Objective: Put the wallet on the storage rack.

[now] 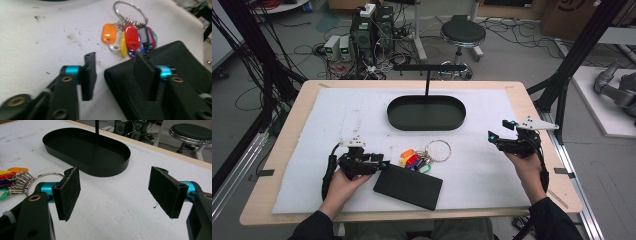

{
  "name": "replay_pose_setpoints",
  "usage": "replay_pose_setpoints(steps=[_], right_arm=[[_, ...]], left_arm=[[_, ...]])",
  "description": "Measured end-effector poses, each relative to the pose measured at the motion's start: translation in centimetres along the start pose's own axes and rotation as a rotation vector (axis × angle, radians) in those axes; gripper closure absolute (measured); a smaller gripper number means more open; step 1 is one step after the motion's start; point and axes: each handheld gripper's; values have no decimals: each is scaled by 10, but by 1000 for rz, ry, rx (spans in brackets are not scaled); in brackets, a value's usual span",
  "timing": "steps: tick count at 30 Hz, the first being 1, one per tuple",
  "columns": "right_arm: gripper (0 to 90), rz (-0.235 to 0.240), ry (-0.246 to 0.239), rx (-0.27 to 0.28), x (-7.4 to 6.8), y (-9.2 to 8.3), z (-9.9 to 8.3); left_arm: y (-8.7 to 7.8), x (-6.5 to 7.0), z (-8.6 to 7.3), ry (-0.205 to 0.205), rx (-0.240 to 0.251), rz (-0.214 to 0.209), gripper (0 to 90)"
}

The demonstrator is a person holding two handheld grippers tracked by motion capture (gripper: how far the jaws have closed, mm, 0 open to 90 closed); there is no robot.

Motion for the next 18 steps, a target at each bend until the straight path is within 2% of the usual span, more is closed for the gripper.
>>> replay_pose_setpoints(steps=[1, 2, 3, 6, 7, 9, 10, 13, 16, 17, 18], right_arm=[[260, 0, 2, -2, 0, 0, 0], [259, 0, 0, -2, 0, 0, 0], [260, 0, -2, -1, 0, 0, 0], [261, -5, -8, 4, 0, -2, -1], [261, -7, -5, 1, 1, -3, -1], [261, -11, 3, 0, 3, -4, -2], [261, -13, 5, 2, 4, -4, -2], [261, -15, 3, 7, 4, -5, -2], [261, -13, 2, 9, 3, -5, -1], [261, -11, -1, 7, 2, -5, -1], [261, -8, 1, 3, 1, -4, -1]], left_arm=[[7, 0, 3, -3, -54, -6, 499], [9, 0, 4, -12, -94, 17, 498], [8, 1, 5, -36, -99, 22, 480], [5, 6, 4, -32, -123, 23, 484], [4, 7, 2, -46, -126, 19, 488], [3, 6, -2, -98, -109, -11, 545], [3, 7, -3, -109, -101, -14, 595], [2, 9, -4, -117, -87, 3, 627], [-3, 8, -7, -121, -46, -8, 752], [-3, 8, -7, -121, -46, -8, 789], [-4, 8, -8, -120, -32, -12, 805]])
Point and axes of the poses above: each handheld gripper's, and its own axes: y roughly forward along the jaws, z roughly out of its top, x roughly to its right, and after that the axes turned 5 degrees about y, right-handed
